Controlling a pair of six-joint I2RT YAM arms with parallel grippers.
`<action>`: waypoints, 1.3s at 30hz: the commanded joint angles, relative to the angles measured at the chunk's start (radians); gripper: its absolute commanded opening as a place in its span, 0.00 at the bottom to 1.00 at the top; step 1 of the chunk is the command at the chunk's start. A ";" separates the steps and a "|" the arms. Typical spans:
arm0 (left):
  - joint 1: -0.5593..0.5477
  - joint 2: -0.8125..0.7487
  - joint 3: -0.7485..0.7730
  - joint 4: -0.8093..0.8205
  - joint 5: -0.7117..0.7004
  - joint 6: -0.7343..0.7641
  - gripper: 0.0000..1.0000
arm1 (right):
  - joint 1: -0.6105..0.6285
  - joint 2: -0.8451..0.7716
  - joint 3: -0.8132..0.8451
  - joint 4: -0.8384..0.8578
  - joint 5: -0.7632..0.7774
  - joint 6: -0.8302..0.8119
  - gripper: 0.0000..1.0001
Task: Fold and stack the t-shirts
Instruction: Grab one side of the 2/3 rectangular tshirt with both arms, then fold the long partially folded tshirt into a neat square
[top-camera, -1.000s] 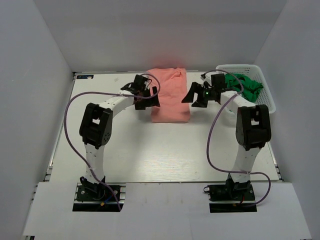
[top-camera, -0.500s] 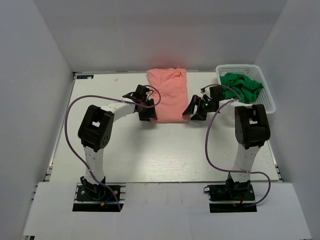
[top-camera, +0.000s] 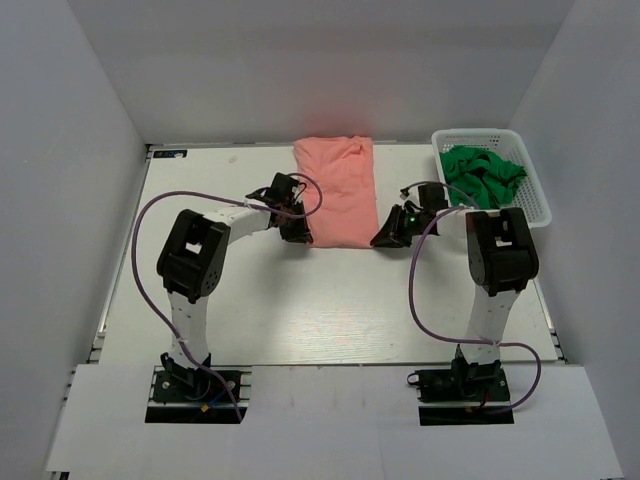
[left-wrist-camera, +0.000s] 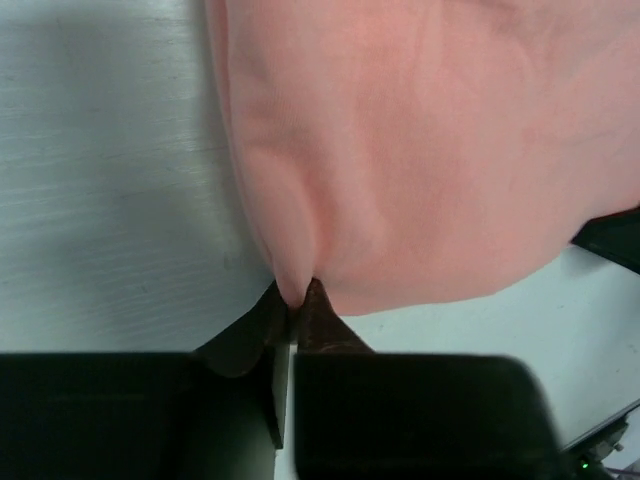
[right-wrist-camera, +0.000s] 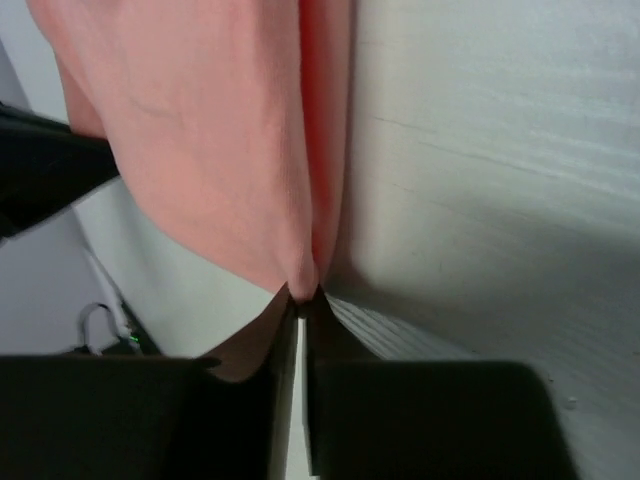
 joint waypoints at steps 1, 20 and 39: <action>-0.018 0.021 -0.046 -0.015 0.026 0.004 0.11 | 0.005 0.026 -0.031 0.032 -0.013 0.007 0.01; -0.090 -0.550 -0.125 -0.504 0.068 0.025 0.00 | 0.003 -0.621 -0.195 -0.500 -0.113 -0.190 0.00; -0.063 -0.519 0.179 -0.661 -0.157 -0.078 0.00 | -0.008 -0.517 0.136 -0.328 -0.238 0.000 0.00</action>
